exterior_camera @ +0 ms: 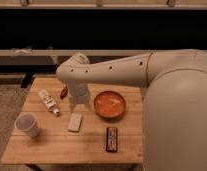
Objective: Stand the bottle upright
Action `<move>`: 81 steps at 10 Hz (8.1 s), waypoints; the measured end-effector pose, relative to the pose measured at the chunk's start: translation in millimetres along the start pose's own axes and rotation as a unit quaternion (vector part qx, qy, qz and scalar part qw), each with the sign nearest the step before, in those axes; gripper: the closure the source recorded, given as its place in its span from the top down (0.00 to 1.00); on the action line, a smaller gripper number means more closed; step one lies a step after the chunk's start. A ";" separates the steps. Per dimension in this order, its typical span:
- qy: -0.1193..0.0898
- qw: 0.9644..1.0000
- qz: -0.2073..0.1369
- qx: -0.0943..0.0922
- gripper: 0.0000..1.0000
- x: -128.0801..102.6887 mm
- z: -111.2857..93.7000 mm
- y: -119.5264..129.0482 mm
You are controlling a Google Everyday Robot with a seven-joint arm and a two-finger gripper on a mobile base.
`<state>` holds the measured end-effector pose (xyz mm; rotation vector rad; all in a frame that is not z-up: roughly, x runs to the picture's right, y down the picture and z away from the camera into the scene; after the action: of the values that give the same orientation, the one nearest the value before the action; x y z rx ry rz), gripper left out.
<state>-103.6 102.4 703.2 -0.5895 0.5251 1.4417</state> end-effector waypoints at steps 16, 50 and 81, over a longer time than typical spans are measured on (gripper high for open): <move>0.000 1.000 0.000 0.000 0.65 0.1 0.2 0.0; -0.043 0.975 -0.201 -0.081 0.63 -99.6 151.4 167.7; 0.107 0.984 -0.021 0.141 0.00 21.0 106.3 8.8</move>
<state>-113.0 188.5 768.9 -0.5274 0.8663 1.2427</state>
